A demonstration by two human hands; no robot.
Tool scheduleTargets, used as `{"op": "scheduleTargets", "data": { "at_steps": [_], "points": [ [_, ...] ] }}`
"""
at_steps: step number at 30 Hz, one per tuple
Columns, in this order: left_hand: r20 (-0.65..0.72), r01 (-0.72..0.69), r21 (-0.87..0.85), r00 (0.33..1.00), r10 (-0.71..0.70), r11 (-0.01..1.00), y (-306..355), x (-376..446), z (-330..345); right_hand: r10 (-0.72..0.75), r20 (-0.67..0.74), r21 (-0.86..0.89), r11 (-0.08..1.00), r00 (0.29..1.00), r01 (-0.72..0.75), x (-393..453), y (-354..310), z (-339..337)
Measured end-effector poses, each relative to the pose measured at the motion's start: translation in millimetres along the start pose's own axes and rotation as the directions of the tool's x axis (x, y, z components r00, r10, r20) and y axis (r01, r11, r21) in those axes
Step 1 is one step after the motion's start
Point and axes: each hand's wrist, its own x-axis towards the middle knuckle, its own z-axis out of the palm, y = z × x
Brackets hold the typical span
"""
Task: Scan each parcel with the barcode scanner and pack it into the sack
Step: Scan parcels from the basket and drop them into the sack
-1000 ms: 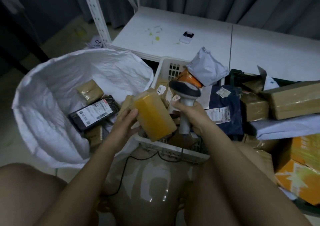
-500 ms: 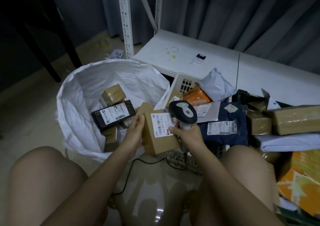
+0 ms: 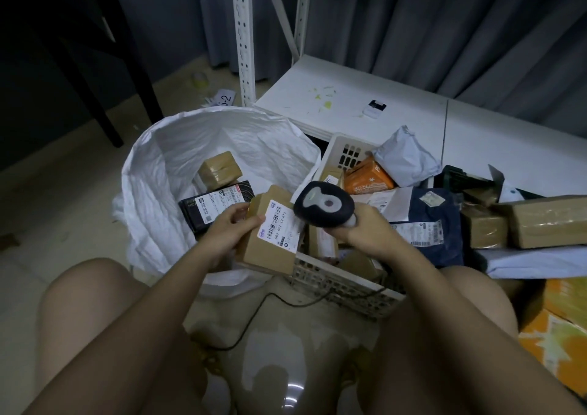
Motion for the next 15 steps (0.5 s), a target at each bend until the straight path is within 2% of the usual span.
{"op": "scheduleTargets", "data": {
  "at_steps": [2, 3, 6, 11, 15],
  "points": [
    [0.002, -0.039, 0.046, 0.999, 0.039, 0.998, 7.5, 4.3, -8.3, -0.057, 0.073, -0.194, 0.979, 0.996, 0.070, 1.3, -10.2, -11.8],
    [-0.004, -0.059, 0.063, 0.998, 0.059, 0.996, 11.4, 5.2, -10.7, -0.069, 0.105, -0.224, 0.970, 0.992, 0.091, 1.5, -14.1, -14.7],
    [-0.016, -0.110, 0.077, 0.994, 0.111, 0.991, 20.3, 8.0, -13.2, -0.083, 0.151, -0.210, 0.971, 0.985, 0.114, -1.2, -21.9, -15.6],
    [-0.002, -0.147, 0.100, 0.989, 0.148, 0.984, 25.1, 10.0, -16.1, -0.098, 0.106, -0.143, 0.983, 0.989, 0.113, -6.3, -23.1, -13.5],
    [-0.009, -0.155, 0.116, 0.988, 0.157, 0.981, 24.6, 10.5, -17.3, -0.103, 0.112, -0.155, 0.981, 0.988, 0.119, -5.3, -20.1, -14.7]
  ]
}}
